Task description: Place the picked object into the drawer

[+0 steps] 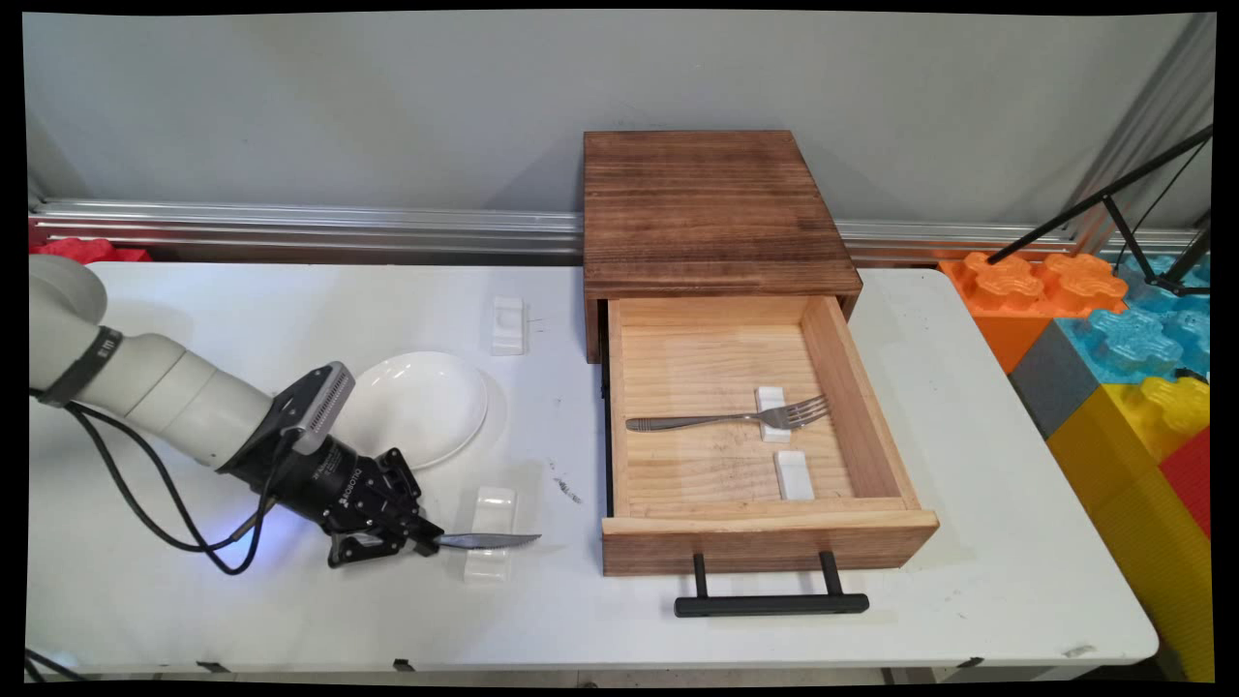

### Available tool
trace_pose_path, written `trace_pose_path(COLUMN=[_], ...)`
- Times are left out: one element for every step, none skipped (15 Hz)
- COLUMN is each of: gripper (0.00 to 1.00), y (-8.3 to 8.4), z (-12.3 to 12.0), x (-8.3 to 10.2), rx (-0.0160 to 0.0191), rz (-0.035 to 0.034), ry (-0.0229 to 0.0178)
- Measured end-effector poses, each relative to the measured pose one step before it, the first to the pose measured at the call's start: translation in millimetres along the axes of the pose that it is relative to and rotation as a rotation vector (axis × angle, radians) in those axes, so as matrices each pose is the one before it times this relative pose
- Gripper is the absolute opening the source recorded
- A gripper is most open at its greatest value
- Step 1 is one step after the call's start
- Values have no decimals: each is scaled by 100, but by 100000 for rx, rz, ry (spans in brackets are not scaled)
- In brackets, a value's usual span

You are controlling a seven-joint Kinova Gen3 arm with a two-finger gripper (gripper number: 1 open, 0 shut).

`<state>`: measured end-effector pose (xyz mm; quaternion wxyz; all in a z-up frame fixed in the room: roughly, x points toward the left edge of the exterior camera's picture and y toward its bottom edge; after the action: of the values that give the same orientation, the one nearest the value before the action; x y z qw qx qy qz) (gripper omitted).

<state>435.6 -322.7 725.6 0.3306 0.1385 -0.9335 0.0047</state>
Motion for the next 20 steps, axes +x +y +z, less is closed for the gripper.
trace_pose_path(gripper=[0,0,0,0,0,0,0,0,0,0,0,0,0,0,0,0,0,0,0,0], y=[38,1,3,-12,-4,-25,-29,-33,-10,34,23,24,16,12,21,27,45,10,25,23], z=[-85,-142,-207,-254,-195,-325,-538,-758,-664,-925,-710,-706,-455,-735,-563,-562,-461,-193,-197,-108], x=[96,201,242,274,193,290,408,495,400,570,460,494,363,687,650,778,829,517,661,553], rx=[-150,-206,-225,-80,-178,-10,-104,98,277,205,337,456,352,575,464,504,550,375,420,362], rz=[39,101,103,161,49,172,26,-31,-50,-303,-391,-560,-484,-868,-850,-1041,-1075,-687,-765,-704], ry=[73,253,296,404,168,303,155,24,-42,-299,-134,-144,-13,15,142,216,316,308,295,372])
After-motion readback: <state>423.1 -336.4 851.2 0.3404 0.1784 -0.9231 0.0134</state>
